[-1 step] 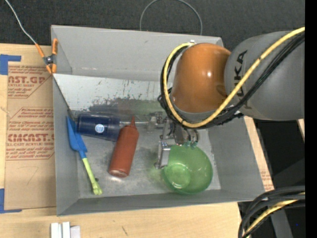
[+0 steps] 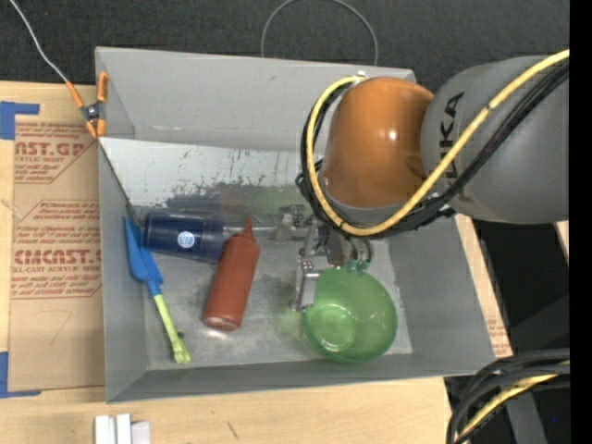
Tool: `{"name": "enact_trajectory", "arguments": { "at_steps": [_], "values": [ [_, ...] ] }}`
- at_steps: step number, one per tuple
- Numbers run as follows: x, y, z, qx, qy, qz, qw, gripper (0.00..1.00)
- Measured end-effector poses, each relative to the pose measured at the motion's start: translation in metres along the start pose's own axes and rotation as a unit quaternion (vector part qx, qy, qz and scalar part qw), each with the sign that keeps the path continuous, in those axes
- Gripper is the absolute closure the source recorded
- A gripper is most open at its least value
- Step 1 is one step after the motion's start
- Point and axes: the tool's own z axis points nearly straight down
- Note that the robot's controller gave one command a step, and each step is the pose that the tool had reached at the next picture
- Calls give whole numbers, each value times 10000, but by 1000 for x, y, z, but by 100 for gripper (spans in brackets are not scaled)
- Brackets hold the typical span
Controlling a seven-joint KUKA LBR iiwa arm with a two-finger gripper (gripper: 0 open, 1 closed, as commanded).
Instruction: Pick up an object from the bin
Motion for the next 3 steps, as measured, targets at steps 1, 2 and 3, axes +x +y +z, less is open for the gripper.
{"name": "enact_trajectory", "arguments": {
  "at_steps": [1, 2, 3],
  "values": [
    [-37, 59, 78, -6, 0, 923, 9957, 0],
    [-32, 55, 106, -7, -10, -77, 10000, 100],
    [-32, 55, 106, -9, -8, -74, 10000, 0]
  ]
}}
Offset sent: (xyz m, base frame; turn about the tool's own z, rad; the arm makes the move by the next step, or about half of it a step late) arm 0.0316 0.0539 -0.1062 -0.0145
